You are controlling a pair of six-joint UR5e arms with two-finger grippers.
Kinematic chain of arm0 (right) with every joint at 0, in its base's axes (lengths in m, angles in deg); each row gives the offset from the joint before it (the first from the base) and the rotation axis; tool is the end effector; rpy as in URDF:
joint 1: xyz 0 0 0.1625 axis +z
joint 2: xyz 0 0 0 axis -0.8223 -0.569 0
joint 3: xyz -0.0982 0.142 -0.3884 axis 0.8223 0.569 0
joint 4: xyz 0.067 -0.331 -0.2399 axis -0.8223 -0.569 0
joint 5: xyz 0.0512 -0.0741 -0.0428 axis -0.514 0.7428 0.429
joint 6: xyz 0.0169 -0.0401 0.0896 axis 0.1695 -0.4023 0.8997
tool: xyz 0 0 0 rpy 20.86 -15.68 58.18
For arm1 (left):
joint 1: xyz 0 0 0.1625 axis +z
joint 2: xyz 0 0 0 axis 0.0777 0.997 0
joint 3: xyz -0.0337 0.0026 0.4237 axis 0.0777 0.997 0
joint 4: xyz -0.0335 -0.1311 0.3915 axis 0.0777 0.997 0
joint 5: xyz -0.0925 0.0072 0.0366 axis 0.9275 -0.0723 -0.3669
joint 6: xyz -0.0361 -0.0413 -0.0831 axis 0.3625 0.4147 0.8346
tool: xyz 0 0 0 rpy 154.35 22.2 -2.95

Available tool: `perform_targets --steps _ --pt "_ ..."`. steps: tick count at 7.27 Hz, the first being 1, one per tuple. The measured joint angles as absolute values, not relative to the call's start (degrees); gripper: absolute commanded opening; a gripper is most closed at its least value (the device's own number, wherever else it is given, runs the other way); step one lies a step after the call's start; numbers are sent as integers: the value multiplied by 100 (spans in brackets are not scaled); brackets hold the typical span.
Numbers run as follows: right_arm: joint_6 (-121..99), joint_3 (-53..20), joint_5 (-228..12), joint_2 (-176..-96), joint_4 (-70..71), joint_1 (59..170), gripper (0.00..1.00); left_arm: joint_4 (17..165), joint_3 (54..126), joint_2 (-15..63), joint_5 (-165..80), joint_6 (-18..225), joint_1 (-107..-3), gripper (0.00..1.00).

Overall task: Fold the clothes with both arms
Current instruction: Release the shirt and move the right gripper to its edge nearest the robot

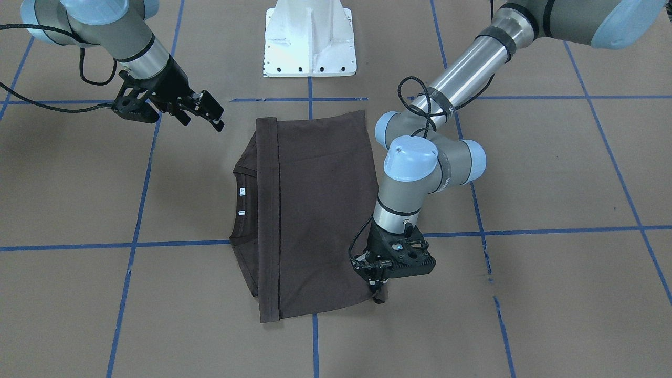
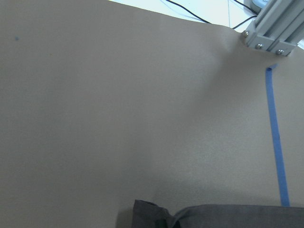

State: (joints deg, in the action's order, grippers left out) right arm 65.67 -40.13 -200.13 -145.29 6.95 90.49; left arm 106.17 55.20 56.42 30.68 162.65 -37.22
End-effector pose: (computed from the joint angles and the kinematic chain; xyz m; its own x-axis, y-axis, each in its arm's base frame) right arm -0.3746 -0.3750 0.3101 0.4388 0.3716 0.8182 -0.2555 0.9245 -0.2829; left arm 0.5462 -0.6544 0.2672 0.5335 -0.1116 -0.8384 0.4859 0.8518 0.1958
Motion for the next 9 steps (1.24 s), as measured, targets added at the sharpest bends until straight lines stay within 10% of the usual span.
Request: perform_targets --steps 1,9 --pt "6568 -4008 -20010 -14528 695 9048 100 10816 5355 5692 3054 16263 -3721 99" --pt "5739 -3523 -19337 -13999 435 8661 100 10054 6283 5545 4026 15544 -4169 100"
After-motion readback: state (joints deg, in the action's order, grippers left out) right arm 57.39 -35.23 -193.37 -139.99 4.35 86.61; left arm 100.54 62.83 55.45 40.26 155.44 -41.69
